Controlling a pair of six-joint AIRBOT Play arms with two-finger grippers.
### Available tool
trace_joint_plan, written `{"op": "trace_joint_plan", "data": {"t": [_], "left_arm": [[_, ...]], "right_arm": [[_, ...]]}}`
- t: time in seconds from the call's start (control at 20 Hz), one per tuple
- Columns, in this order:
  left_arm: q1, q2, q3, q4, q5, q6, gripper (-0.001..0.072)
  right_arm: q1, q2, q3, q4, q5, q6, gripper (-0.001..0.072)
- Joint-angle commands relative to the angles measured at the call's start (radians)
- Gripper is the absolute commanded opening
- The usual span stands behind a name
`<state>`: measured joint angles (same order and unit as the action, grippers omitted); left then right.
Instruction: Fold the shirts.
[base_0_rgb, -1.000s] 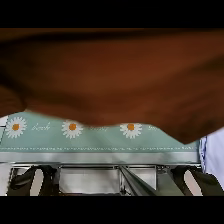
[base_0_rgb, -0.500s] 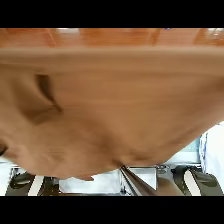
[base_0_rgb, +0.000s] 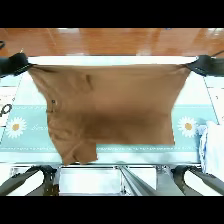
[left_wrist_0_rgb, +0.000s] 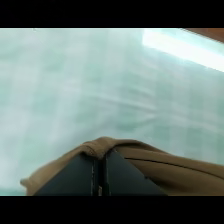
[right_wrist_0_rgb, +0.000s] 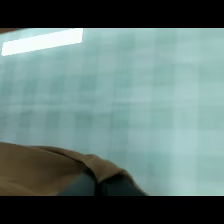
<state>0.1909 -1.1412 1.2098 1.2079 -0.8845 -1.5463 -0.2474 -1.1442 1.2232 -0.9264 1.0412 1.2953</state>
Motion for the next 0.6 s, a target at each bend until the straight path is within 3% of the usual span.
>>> {"op": "trace_joint_plan", "data": {"t": [0.0,0.3,0.5,0.55], "left_arm": [[-0.002,-0.31,0.112,-0.086,0.163,0.004,0.0019],[-0.036,-0.612,0.364,-0.091,0.035,0.004,0.0019],[-0.032,-0.625,0.388,-0.102,-0.084,0.008,0.0019],[-0.023,-0.618,0.387,-0.101,-0.14,0.044,0.0019]], "right_arm": [[0.0,-0.32,0.082,0.159,-0.134,-0.094,0.0026],[0.0,-0.632,0.39,0.168,-0.087,-0.013,0.0025],[0.0,-0.656,0.433,0.121,-0.037,-0.014,0.0026],[0.0,-0.656,0.433,0.085,-0.002,-0.014,0.0026]]}}
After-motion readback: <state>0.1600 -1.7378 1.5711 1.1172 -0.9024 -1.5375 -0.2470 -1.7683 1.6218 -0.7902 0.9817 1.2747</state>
